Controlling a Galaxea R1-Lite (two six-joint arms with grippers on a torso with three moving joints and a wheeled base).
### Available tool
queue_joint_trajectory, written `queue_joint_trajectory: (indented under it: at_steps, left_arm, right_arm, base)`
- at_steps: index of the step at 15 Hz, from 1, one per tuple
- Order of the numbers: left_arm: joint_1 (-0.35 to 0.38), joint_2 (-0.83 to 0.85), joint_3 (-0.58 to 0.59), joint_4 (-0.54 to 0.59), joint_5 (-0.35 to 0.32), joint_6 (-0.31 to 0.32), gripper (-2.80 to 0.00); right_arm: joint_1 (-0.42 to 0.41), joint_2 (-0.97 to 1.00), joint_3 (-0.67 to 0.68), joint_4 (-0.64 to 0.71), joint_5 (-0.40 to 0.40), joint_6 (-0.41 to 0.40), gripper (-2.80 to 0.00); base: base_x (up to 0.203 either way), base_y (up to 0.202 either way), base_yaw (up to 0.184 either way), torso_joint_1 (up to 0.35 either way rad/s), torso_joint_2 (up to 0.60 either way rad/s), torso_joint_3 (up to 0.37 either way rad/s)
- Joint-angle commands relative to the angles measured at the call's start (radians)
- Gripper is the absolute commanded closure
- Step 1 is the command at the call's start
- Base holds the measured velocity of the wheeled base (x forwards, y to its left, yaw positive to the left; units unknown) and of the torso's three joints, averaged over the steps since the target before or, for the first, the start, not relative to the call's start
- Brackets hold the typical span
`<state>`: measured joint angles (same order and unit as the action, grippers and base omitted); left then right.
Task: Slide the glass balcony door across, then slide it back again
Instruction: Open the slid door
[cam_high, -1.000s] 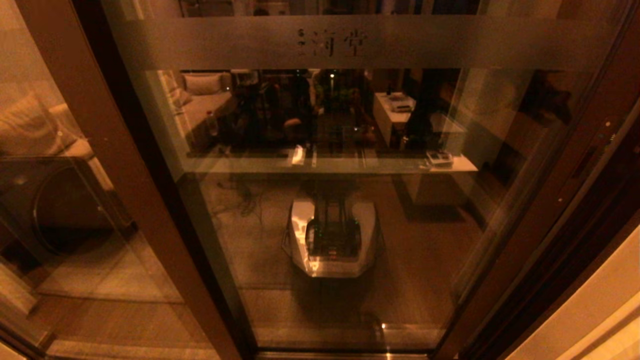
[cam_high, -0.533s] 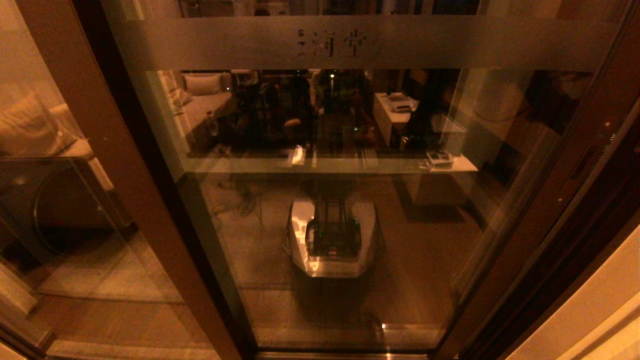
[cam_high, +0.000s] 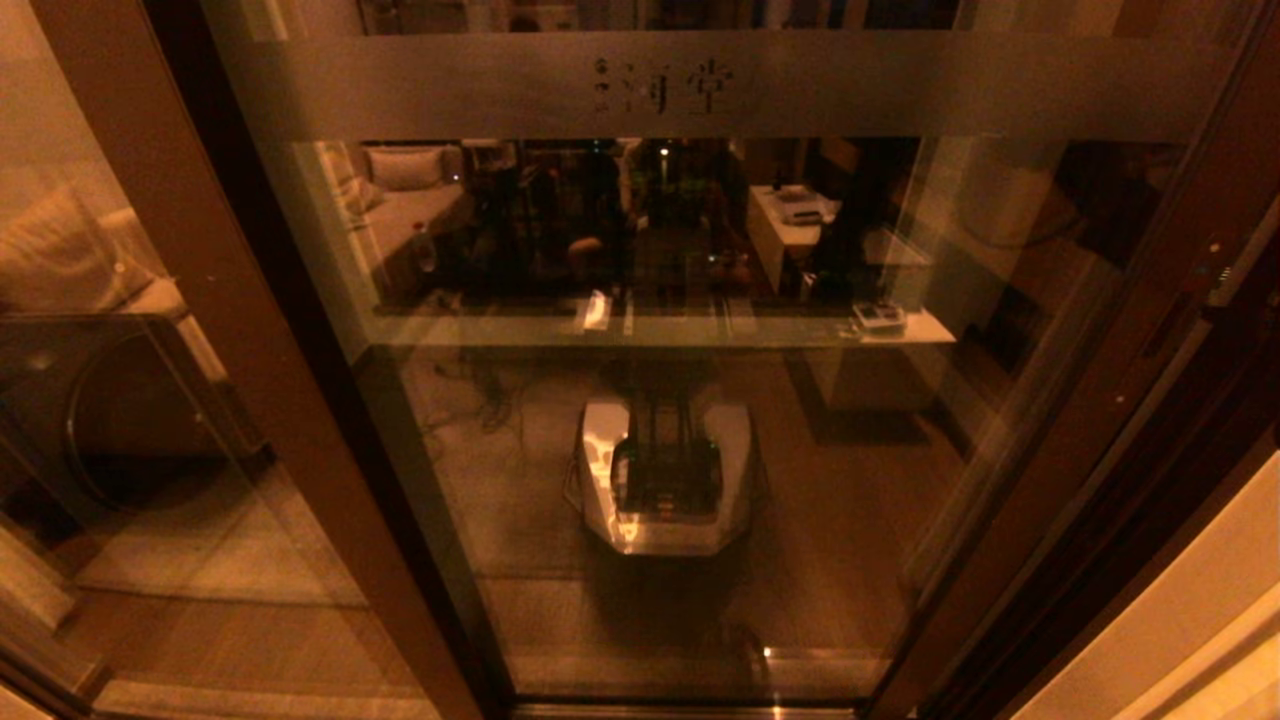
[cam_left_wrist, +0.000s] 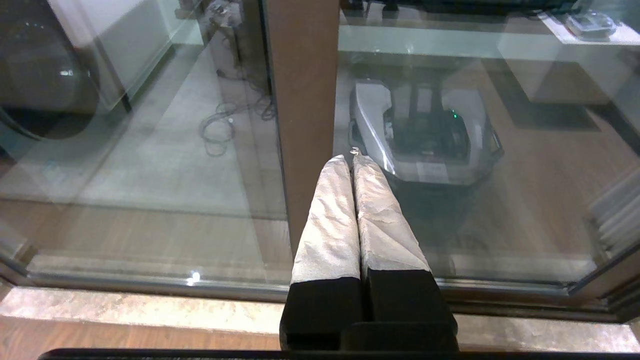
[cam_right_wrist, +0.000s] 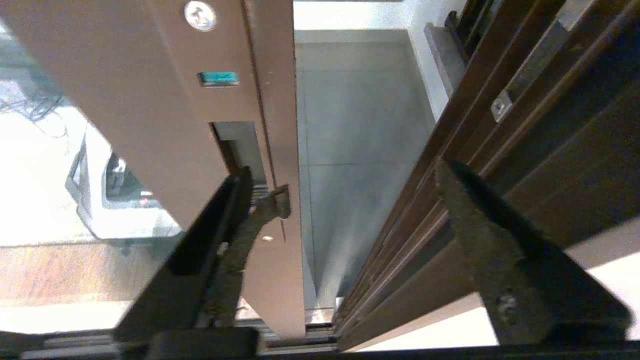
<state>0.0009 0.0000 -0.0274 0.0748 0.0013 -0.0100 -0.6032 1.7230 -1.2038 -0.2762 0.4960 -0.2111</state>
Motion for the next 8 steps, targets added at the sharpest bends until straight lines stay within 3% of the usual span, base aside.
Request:
queue_joint_trajectory:
  at_steps: [1,2,3,8]
  left_arm:
    - [0.001,0.001,0.000,0.000,0.000,-0.001,0.00]
    - [0.001,0.002,0.000,0.000,0.000,-0.001,0.00]
    - [0.001,0.001,0.000,0.000,0.000,-0.001,0.00]
    - [0.001,0.000,0.000,0.000,0.000,-0.001,0.00]
  right_arm:
    - [0.002,0.017,-0.003,-0.001,0.004,-0.002,-2.80]
    - [0.002,0.018,-0.002,-0.003,0.004,-0.004,-2.80]
    - [0.002,0.021,-0.003,-0.003,0.004,-0.005,0.00]
    - [0.008,0.032,-0.013,-0.003,0.007,-0.001,0.00]
  base:
    - [0.000,0.000,0.000,0.000,0.00,0.000]
    - [0.000,0.000,0.000,0.000,0.00,0.000]
    - [0.000,0.000,0.000,0.000,0.00,0.000]
    - [0.000,0.000,0.000,0.000,0.00,0.000]
